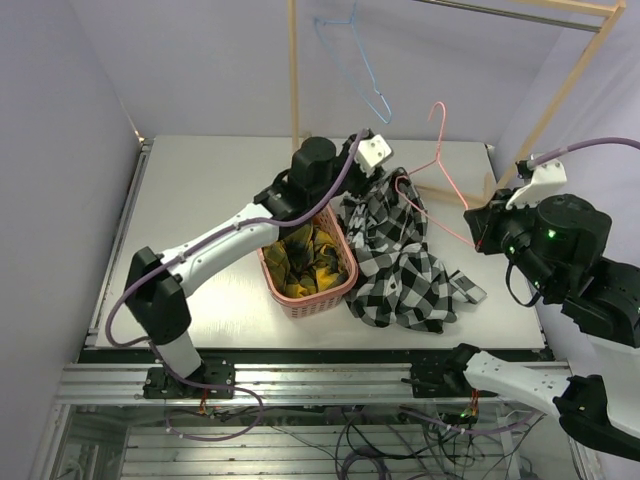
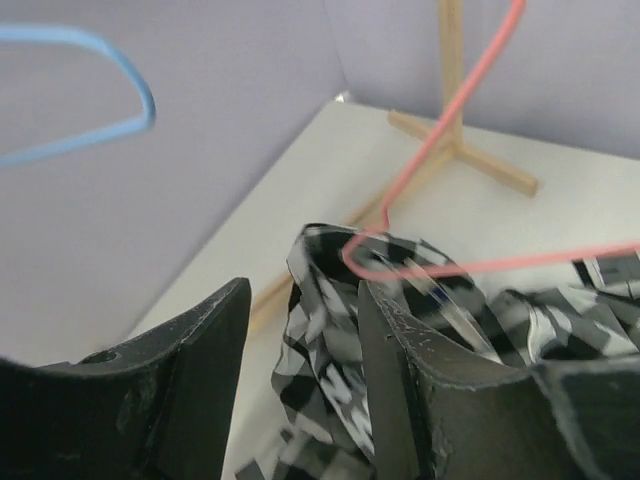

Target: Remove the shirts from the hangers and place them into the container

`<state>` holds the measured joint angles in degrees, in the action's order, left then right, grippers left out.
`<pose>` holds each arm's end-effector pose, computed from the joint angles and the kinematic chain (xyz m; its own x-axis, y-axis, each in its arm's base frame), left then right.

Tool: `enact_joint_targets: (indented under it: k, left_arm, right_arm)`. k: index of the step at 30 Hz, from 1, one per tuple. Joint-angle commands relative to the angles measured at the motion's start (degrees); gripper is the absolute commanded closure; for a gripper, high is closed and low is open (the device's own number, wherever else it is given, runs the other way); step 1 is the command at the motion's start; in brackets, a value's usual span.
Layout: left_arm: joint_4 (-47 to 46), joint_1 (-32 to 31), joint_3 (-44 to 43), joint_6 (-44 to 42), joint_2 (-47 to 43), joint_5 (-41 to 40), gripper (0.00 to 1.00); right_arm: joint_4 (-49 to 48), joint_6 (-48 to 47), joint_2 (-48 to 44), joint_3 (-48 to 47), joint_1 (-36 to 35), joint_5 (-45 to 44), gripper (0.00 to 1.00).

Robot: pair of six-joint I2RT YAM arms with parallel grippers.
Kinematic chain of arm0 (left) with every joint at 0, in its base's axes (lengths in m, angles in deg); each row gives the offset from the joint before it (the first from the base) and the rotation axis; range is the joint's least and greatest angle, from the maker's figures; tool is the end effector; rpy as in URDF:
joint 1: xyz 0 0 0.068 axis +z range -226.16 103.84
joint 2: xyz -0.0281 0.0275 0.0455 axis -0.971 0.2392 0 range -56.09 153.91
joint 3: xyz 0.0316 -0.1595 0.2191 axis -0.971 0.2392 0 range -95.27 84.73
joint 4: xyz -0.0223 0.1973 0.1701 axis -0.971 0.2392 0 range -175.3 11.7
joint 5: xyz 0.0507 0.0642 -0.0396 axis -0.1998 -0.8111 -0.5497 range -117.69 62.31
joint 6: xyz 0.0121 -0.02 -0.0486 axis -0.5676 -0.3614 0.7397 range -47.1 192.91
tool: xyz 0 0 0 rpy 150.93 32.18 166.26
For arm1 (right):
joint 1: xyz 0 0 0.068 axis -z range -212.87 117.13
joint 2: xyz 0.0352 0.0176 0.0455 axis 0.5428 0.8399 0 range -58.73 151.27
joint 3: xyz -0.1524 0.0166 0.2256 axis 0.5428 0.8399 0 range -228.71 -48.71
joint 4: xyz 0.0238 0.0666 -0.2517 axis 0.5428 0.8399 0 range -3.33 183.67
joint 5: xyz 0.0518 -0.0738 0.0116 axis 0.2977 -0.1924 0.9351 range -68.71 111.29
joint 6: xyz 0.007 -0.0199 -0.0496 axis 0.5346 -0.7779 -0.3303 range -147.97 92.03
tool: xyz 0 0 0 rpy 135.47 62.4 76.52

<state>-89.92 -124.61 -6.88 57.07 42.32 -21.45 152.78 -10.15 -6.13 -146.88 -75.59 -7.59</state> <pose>0.2745 -0.3156 0.4010 0.1984 0.1851 -0.9625 0.7919 0.5484 0.2687 0.0754 0.0464 0.5032 -0.3254 0.0643 -0.9434 -0.1703 0.9774 0.1253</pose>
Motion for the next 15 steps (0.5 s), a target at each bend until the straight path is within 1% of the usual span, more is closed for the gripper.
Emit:
enact_joint_targets:
  k: [1, 6, 9, 10, 15]
  left_arm:
    - [-0.95, -0.33, 7.23, 3.28, -7.03, -5.06, 0.43]
    - [0.92, -0.33, 16.14, 4.08, -14.66, -13.88, 0.47]
    - [0.06, -0.32, 22.57, 3.84, -21.11, -17.49, 0.48]
    - [-0.02, -0.31, 24.40, 3.69, -22.83, -18.35, 0.48]
    - [-0.43, -0.33, 32.72, 2.39, -31.72, -23.76, 0.51]
  right_arm:
    - [0.47, 0.70, 0.18, -3.27, -0.17, -1.78, 1.00]
    - [0.14, 1.05, 0.07, -4.71, -0.18, -3.85, 1.00]
    - [-4.29, -0.86, -1.79, -2.59, -0.17, -5.70, 1.00]
    - [-6.95, -1.92, -2.67, -0.86, -0.19, -6.44, 1.00]
    - [-29.40, -10.96, -9.72, 13.24, -0.17, -12.42, 1.00]
